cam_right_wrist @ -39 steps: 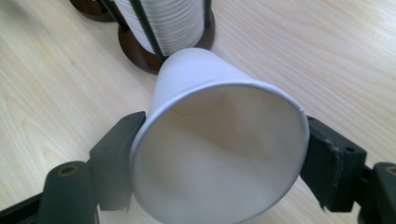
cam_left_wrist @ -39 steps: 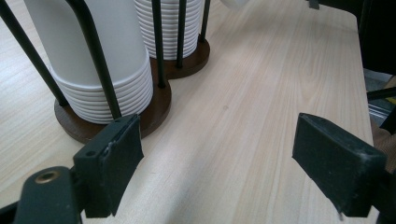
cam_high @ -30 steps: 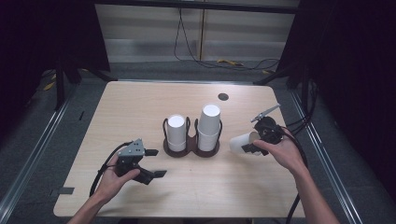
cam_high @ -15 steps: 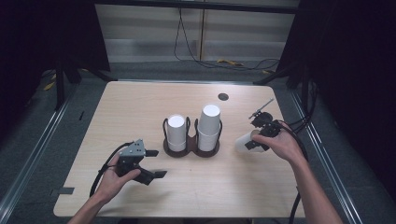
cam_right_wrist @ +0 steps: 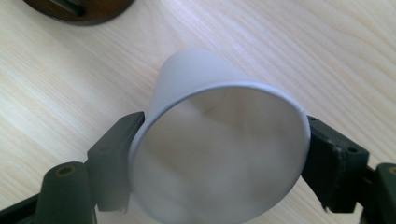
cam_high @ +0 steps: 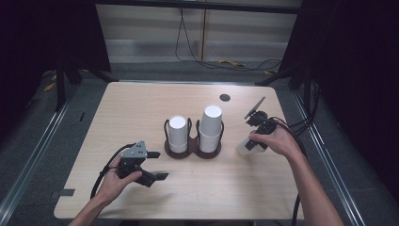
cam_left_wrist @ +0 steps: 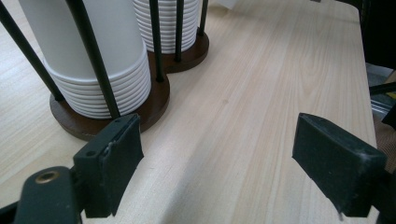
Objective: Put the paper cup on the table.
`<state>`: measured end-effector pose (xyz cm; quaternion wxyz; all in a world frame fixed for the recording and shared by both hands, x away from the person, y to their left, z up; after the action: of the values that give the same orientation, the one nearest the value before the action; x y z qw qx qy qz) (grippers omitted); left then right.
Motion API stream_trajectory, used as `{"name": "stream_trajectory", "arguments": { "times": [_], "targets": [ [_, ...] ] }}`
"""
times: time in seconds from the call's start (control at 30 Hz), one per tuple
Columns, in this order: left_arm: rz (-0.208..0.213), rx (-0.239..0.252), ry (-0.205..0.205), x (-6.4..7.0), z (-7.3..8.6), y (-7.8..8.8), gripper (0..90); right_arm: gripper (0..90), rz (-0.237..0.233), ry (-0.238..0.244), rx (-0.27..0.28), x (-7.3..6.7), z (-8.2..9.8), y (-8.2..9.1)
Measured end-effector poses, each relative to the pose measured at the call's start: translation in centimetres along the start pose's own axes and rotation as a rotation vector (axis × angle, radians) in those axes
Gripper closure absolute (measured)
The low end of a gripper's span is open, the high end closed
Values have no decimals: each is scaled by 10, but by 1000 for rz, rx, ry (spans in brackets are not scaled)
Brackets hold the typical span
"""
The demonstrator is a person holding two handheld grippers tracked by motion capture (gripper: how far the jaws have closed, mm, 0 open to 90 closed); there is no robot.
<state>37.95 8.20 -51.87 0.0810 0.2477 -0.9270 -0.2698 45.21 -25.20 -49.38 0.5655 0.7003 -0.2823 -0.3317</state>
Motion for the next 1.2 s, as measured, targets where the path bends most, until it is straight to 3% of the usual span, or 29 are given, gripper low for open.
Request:
{"name": "stream_trajectory", "arguments": {
  "times": [0.17,0.37,0.73,1.2],
  "targets": [
    [-1,0,-4,-1,0,0,158,191,12,-1,-23,4,-3,-5],
    [-1,1,-5,-1,0,0,158,173,26,-2,-8,4,-13,-9],
    [-1,2,3,-2,0,1,158,161,1,-6,33,3,-25,-19],
    [-3,-2,8,-2,1,0,158,157,-41,-37,101,0,-22,-18]
  ]
}}
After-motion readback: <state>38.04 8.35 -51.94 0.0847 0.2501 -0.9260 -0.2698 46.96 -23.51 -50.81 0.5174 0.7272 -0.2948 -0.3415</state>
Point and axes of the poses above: each handheld gripper's, and its own axes: y roughly backward along the jaws, z roughly out of its underside, x roughly to its right, the point moved 10 cm from there along -y, roughly forward along the jaws, and after that the axes turned 12 degrees about -z, right-handed, at the moved point
